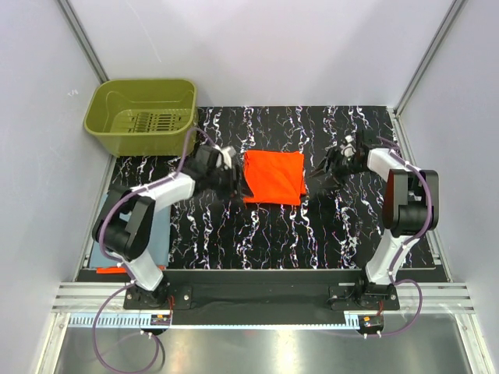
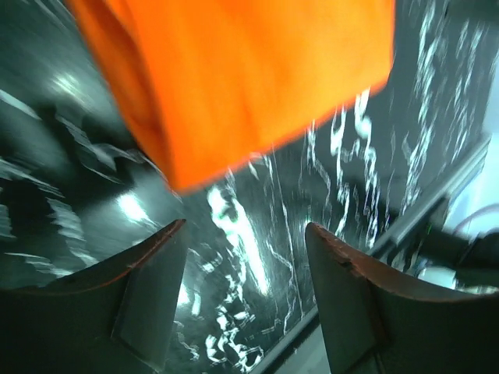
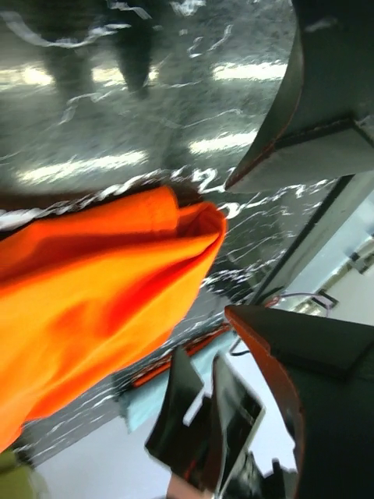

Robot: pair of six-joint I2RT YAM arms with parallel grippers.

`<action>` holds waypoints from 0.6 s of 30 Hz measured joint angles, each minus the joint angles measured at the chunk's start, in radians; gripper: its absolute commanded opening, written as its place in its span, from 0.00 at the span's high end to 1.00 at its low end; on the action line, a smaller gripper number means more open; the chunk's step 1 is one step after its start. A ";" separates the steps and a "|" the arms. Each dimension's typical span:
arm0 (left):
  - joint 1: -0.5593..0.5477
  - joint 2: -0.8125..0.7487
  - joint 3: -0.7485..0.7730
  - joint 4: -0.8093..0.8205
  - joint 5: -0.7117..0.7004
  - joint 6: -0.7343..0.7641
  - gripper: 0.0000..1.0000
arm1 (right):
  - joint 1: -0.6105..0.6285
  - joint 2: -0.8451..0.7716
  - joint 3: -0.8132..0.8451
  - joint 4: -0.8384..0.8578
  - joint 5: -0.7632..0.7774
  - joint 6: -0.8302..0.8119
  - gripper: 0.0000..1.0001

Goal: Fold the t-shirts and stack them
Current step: Fold the tshirt

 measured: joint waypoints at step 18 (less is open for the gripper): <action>0.127 0.440 0.555 -0.038 -0.005 0.051 0.44 | 0.089 0.322 0.457 0.054 0.103 0.076 0.50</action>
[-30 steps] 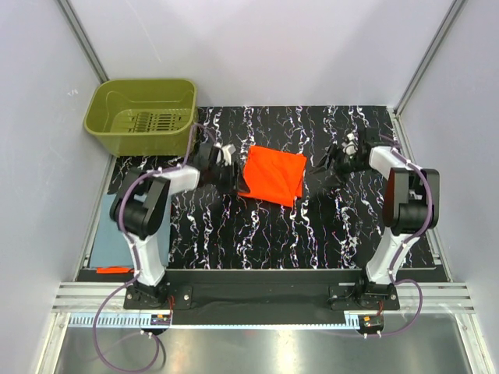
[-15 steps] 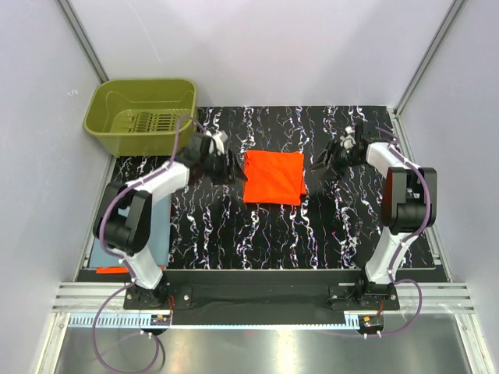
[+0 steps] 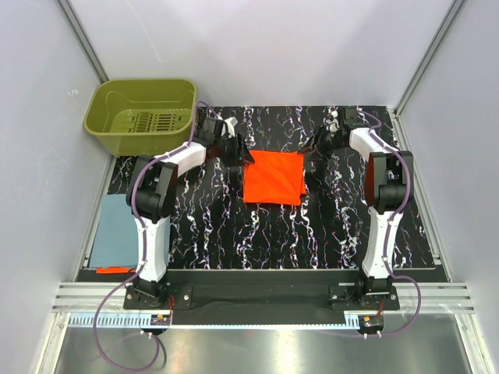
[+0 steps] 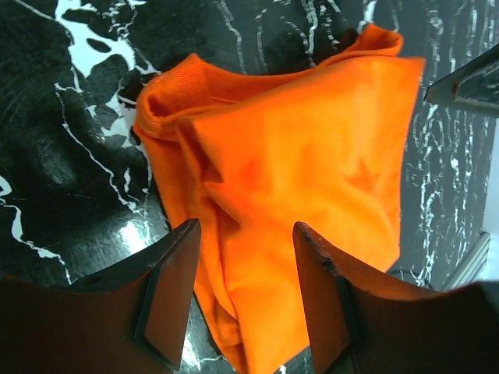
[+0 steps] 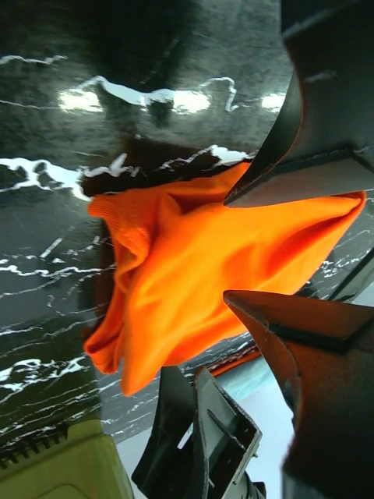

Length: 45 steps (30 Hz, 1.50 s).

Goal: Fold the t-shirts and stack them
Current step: Fold the tshirt

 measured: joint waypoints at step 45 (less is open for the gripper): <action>0.037 0.124 0.143 0.030 0.007 -0.026 0.59 | 0.002 0.082 0.074 -0.029 0.022 -0.039 0.61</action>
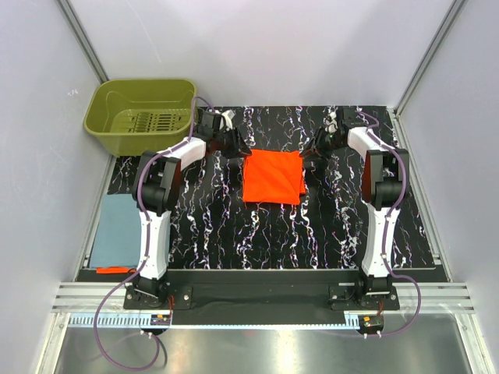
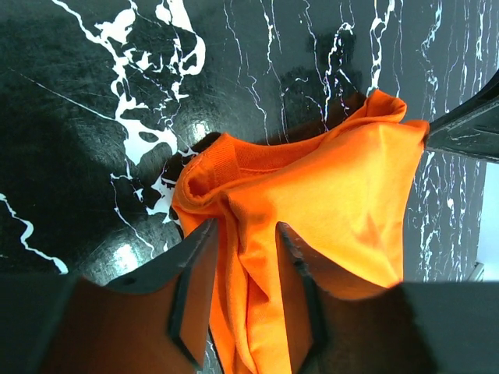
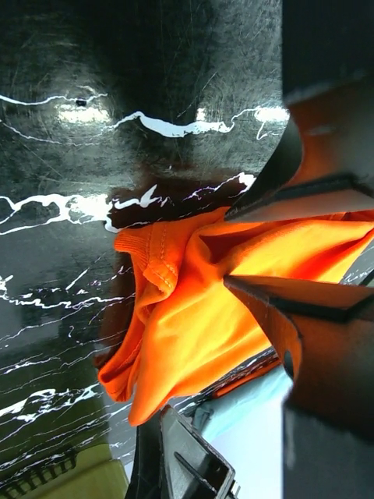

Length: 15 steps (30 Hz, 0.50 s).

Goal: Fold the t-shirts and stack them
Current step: Fold the tshirt

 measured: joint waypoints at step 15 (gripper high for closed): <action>0.016 0.018 0.023 0.003 0.016 -0.009 1.00 | 0.006 0.011 0.053 -0.022 -0.013 0.000 1.00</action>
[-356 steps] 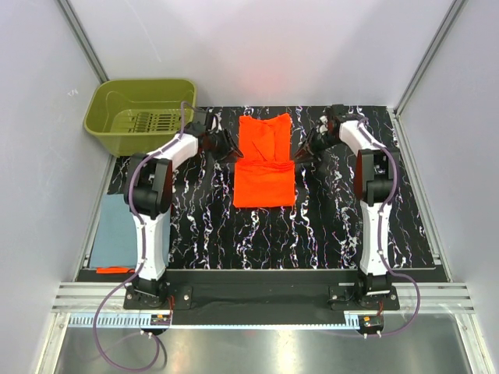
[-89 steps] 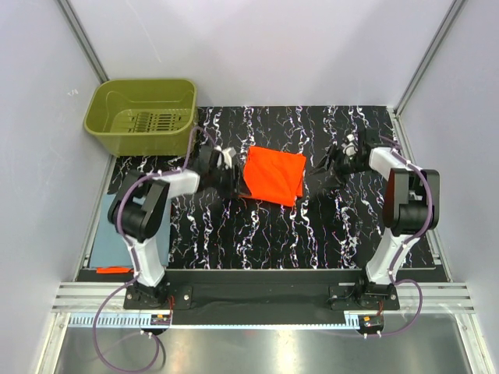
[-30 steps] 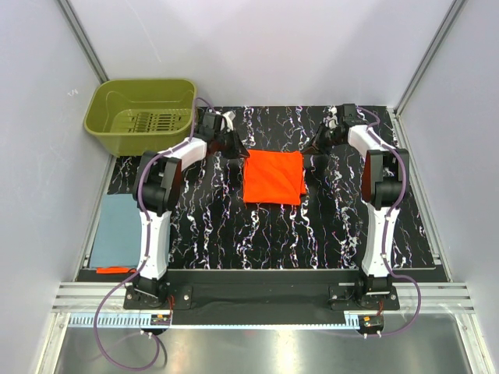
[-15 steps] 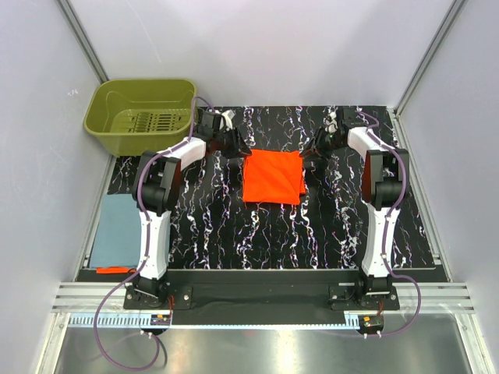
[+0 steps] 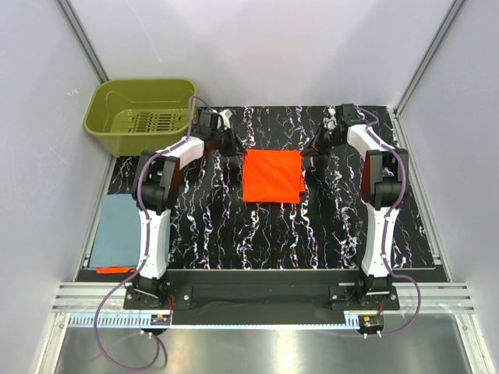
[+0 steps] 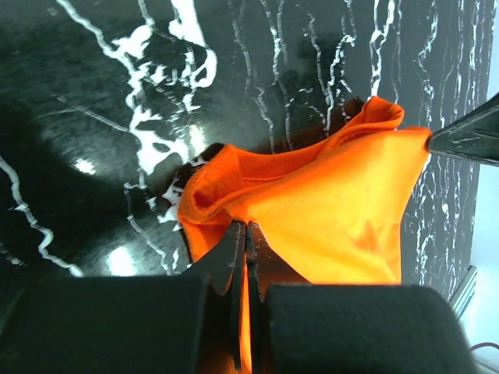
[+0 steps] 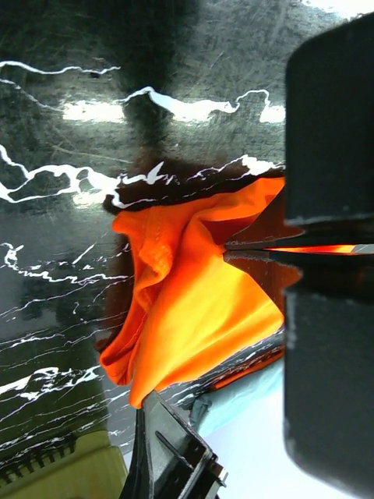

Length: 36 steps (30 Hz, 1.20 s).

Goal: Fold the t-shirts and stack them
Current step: Fold the tshirt

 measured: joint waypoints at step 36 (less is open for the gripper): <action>0.022 -0.241 -0.223 -0.153 0.000 0.053 0.41 | 0.012 -0.035 0.054 -0.130 0.014 -0.076 0.45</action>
